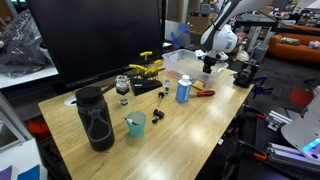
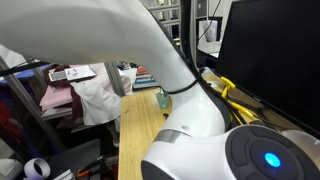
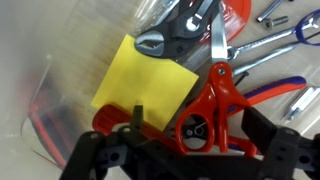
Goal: Remove the red pair of scissors from the clear container on the right side of the table
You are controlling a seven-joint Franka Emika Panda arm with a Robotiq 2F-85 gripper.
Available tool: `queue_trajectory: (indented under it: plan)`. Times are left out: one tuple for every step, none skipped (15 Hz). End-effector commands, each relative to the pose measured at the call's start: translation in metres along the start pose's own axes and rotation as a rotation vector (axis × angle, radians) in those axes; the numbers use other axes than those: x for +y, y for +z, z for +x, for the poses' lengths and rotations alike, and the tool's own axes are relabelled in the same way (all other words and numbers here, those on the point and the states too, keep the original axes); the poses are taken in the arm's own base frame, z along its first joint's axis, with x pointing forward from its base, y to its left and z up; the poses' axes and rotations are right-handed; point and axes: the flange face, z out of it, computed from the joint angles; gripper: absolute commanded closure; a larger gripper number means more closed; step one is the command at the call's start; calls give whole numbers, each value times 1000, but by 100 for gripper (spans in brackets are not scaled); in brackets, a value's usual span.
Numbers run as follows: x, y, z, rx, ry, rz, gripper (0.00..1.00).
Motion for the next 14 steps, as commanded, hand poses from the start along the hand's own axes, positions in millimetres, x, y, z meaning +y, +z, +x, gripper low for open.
queue_trajectory:
  plan:
    - [4,-7,2,38,-1,45,0]
    - [5,-8,2,48,-2,54,0]
    - [6,-9,1,54,-3,55,0]
    - [7,-9,1,61,-3,60,0]
    - [8,-9,0,64,-4,62,0]
    - [9,-9,-2,62,-5,57,0]
    - [10,-9,-3,57,-7,53,0]
    - [11,-7,-5,49,-6,37,0]
    - [9,-3,-4,49,-5,32,0]
    - [9,-1,-4,48,-1,24,0]
    - [9,1,-4,50,3,19,0]
    - [8,2,-2,56,8,19,0]
    - [7,2,-2,58,11,17,0]
    - [6,3,-1,61,16,13,0]
